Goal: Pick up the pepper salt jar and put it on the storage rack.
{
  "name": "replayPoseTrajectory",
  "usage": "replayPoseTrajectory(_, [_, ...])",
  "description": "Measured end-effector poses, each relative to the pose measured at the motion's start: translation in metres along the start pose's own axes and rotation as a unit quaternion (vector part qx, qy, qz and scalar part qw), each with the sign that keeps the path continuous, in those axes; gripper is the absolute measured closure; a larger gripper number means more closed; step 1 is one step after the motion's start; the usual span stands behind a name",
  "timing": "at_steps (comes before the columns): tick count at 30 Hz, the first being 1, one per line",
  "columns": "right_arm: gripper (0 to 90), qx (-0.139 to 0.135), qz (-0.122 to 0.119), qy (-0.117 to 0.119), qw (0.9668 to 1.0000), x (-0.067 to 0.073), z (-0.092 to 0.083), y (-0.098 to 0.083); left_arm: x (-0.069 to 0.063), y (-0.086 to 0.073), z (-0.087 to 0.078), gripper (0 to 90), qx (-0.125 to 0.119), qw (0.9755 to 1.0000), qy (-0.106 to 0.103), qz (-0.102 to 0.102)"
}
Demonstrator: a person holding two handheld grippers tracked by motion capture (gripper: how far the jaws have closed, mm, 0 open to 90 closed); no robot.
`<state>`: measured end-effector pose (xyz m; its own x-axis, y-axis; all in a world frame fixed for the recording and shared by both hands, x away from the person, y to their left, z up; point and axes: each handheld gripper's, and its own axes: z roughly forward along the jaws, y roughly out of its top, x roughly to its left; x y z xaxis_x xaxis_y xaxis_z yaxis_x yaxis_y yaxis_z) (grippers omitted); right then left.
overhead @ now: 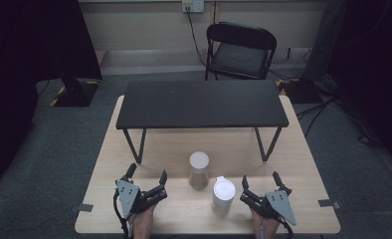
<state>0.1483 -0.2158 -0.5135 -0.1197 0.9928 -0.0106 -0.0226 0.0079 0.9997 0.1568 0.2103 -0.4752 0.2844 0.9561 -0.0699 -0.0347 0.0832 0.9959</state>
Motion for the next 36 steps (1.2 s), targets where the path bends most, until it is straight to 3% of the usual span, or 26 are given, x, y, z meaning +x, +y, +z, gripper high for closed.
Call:
replayPoseTrajectory(8, [0.6,0.000,0.000,0.000,1.0000,0.000,0.000,0.000,-0.001,0.004,0.009,0.3,0.002,0.9996,-0.028,0.002])
replayPoseTrajectory(9, [0.6,-0.001,-0.001,0.001,1.0000,0.000,0.000,0.000,0.001,0.005,0.011,0.2,-0.001,0.9990,-0.044,-0.003])
replayPoseTrajectory(15, [0.6,-0.002,-0.001,0.003,1.0000,-0.001,0.000,-0.001,0.002,0.012,0.018,0.0,0.001,0.9978,-0.066,-0.005])
replayPoseTrajectory(24, [0.6,-0.001,0.000,0.003,1.0000,-0.001,0.000,0.000,-0.002,0.019,0.037,0.0,0.005,0.9929,-0.119,-0.005])
replayPoseTrajectory(36, [0.6,-0.001,-0.001,0.001,1.0000,-0.001,0.000,0.000,-0.011,0.019,0.058,0.0,-0.002,0.9876,-0.157,0.007])
